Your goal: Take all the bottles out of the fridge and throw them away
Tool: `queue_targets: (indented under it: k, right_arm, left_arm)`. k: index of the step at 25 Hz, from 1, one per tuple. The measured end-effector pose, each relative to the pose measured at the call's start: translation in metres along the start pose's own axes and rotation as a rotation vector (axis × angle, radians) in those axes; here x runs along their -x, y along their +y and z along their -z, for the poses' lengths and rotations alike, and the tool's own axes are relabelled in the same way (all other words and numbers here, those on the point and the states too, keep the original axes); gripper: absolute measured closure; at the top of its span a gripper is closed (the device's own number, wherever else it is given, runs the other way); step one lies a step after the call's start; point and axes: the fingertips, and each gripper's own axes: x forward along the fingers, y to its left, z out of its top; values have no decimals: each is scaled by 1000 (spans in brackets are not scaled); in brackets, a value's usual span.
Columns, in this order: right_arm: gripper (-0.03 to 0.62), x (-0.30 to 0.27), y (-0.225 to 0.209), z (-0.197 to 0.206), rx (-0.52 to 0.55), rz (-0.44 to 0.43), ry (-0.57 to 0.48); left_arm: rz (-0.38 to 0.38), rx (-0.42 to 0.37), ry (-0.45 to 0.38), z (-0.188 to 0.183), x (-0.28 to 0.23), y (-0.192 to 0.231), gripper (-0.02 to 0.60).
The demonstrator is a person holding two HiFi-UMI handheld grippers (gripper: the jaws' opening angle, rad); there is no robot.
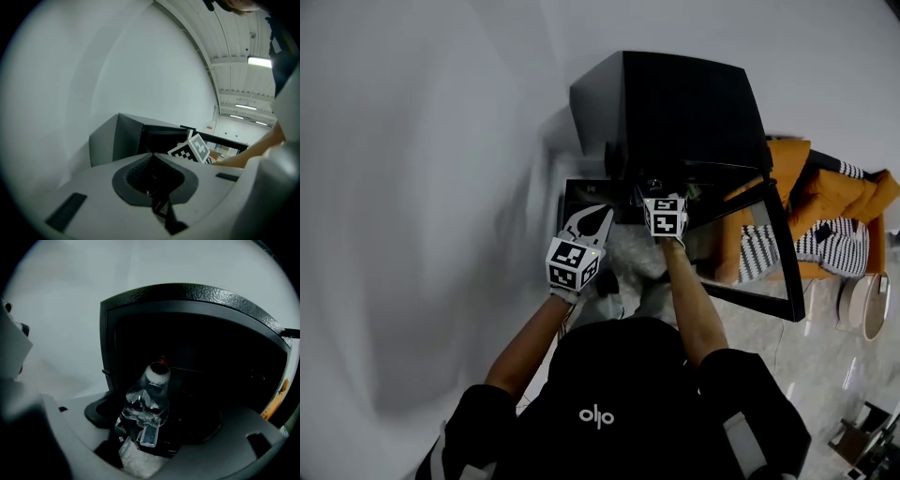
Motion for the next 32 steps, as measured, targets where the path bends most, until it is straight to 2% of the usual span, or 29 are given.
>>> queue_targets:
  k: [6, 13, 14, 20, 26, 32]
  right_arm:
    - [238, -6, -13, 3, -6, 24, 15]
    - [241, -23, -15, 5, -13, 13, 34]
    - [268, -23, -14, 6, -16, 5, 35]
    - [278, 1, -14, 6, -44, -26, 17]
    - [279, 53, -21, 16, -71, -20, -16]
    - [279, 114, -33, 25, -92, 21, -50]
  left_arm:
    - [-26, 10, 6, 4, 0, 5, 575]
    - [-35, 2, 14, 5, -1, 1, 575]
    - [-36, 2, 15, 5, -1, 1, 575]
    - [-25, -2, 19, 4, -4, -1, 575]
    - [27, -18, 14, -2, -16, -18, 575]
    - [129, -44, 12, -6, -36, -53, 575]
